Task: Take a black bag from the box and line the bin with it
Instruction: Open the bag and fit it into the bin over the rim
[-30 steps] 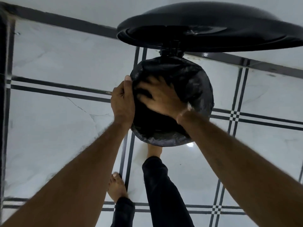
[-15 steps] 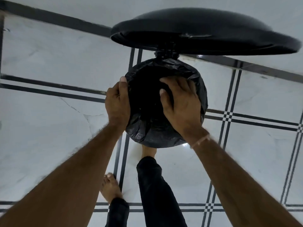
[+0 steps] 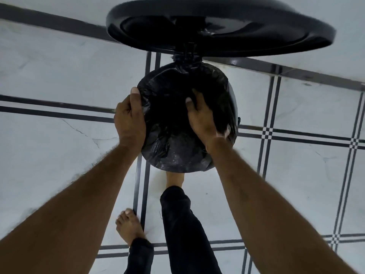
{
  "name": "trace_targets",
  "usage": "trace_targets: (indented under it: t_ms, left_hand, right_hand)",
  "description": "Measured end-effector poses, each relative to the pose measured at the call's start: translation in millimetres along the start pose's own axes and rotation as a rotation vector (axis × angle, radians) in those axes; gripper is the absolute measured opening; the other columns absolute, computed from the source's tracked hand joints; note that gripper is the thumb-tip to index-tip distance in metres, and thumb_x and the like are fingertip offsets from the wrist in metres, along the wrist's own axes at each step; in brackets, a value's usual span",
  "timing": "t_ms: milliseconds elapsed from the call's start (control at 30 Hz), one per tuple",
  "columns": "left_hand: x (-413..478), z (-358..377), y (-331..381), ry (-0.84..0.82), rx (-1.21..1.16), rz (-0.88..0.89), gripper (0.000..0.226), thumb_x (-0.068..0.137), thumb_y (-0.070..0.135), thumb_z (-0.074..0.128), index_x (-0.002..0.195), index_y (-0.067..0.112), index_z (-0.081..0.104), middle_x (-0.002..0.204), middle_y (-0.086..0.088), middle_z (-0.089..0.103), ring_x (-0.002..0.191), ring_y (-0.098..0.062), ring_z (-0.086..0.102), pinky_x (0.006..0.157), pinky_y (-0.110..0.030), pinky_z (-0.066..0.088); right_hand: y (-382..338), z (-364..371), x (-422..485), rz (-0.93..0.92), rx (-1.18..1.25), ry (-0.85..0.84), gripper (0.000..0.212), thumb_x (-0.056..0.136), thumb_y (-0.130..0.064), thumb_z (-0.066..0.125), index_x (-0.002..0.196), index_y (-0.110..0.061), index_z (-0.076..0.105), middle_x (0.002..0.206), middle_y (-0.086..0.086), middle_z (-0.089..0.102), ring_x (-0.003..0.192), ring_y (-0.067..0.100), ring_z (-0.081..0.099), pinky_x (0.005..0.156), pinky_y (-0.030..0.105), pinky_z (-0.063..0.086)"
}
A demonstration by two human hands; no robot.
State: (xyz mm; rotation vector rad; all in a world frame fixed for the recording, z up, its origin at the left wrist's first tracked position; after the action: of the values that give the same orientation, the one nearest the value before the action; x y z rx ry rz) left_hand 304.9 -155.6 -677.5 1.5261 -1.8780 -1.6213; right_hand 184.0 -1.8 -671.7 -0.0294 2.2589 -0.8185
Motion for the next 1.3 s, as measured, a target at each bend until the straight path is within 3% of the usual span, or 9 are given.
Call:
trace_targets:
  t_ms: [100,333,467,600,700,800,933,1067,1300]
  left_hand:
    - [-1.3,1.5,3.8,0.016,0.018,0.015,0.065,0.104,0.059,0.037,0.074,0.003,0.049,0.069,-0.005,0.051,0.068,-0.014,0.047,0.066,-0.033,0.042]
    - [-1.7,1.3,4.4,0.026,0.033,0.008,0.063,0.104,0.059,0.038,0.068,0.008,0.040,0.066,-0.004,0.043,0.066,-0.015,0.041,0.064,-0.033,0.037]
    - [-3.8,1.2,7.3,0.015,0.017,0.011,0.061,0.105,0.057,0.039,0.069,0.007,0.039,0.066,-0.004,0.038,0.065,-0.015,0.037,0.062,-0.031,0.034]
    - [-2.8,-0.6,6.4,0.016,0.006,-0.004,0.067,0.104,0.059,0.039,0.074,-0.001,0.045,0.069,-0.008,0.043,0.067,-0.017,0.042,0.064,-0.033,0.039]
    - [-2.0,0.1,3.7,-0.012,0.006,-0.023,0.073,0.100,0.065,0.037,0.080,-0.003,0.051,0.072,-0.009,0.049,0.069,-0.017,0.048,0.067,-0.034,0.044]
    - [-0.3,-2.7,3.6,-0.035,0.010,-0.029,0.073,0.099,0.068,0.036,0.081,-0.002,0.051,0.073,-0.008,0.050,0.071,-0.018,0.050,0.069,-0.034,0.044]
    - [0.2,-3.9,2.5,-0.060,0.033,-0.018,0.075,0.098,0.070,0.034,0.081,-0.001,0.051,0.075,-0.009,0.051,0.073,-0.018,0.050,0.071,-0.034,0.045]
    - [-0.8,-1.9,3.0,-0.045,0.059,-0.030,0.078,0.097,0.072,0.031,0.082,-0.001,0.053,0.076,-0.011,0.054,0.074,-0.019,0.051,0.071,-0.036,0.047]
    - [-4.0,-1.5,6.8,-0.022,0.076,-0.029,0.061,0.102,0.064,0.033,0.065,0.016,0.041,0.068,-0.002,0.043,0.069,-0.017,0.044,0.067,-0.034,0.039]
  right_hand:
    - [-4.2,-17.9,-60.8,-0.234,-0.117,0.154,0.043,0.102,-0.047,0.043,0.140,-0.029,0.054,0.136,0.006,0.058,0.123,0.029,0.055,0.102,0.038,0.046]
    - [33.6,23.1,-55.7,0.004,-0.377,-0.335,0.047,0.099,-0.066,0.030,0.138,-0.045,0.044,0.151,0.006,0.051,0.136,0.039,0.049,0.114,0.051,0.038]
    - [30.4,-2.6,-6.5,0.188,-0.227,-0.176,0.050,0.106,-0.050,0.039,0.150,-0.028,0.046,0.155,0.015,0.049,0.142,0.038,0.045,0.121,0.043,0.031]
    - [13.3,-33.6,-24.1,0.073,-0.107,-0.100,0.032,0.102,-0.035,0.056,0.127,-0.018,0.068,0.126,0.003,0.072,0.118,0.020,0.063,0.098,0.021,0.041]
    - [14.8,-52.6,-44.6,-0.162,-0.246,0.062,0.023,0.100,-0.021,0.059,0.117,-0.014,0.073,0.111,0.004,0.077,0.105,0.022,0.071,0.096,0.028,0.052]
    - [7.5,-72.8,-51.9,-0.382,-0.263,0.375,0.028,0.095,-0.014,0.062,0.123,-0.016,0.070,0.121,0.007,0.067,0.102,0.020,0.068,0.087,0.024,0.056]
    - [-0.6,-80.4,-38.2,-0.257,-0.215,0.557,0.046,0.093,-0.037,0.068,0.137,-0.029,0.059,0.132,0.002,0.055,0.118,0.020,0.054,0.088,0.034,0.053]
    - [-3.1,-79.0,-9.2,-0.108,0.068,0.583,0.042,0.085,-0.057,0.070,0.120,-0.036,0.060,0.109,-0.011,0.065,0.106,0.015,0.061,0.092,0.048,0.053]
    - [-1.5,-99.7,24.3,-0.151,0.295,0.436,0.026,0.088,-0.035,0.076,0.073,-0.017,0.065,0.072,-0.007,0.065,0.069,0.006,0.058,0.072,0.024,0.054]
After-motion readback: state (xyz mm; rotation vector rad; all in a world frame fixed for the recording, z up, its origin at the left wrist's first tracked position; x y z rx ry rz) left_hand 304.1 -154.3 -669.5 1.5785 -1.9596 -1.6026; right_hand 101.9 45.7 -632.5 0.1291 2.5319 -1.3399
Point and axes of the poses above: each hand's wrist, its own x-axis towards the middle knuckle, its own z-axis out of the palm, y = z × x, the point moved 3 cm from there along x, towards the middle knuckle
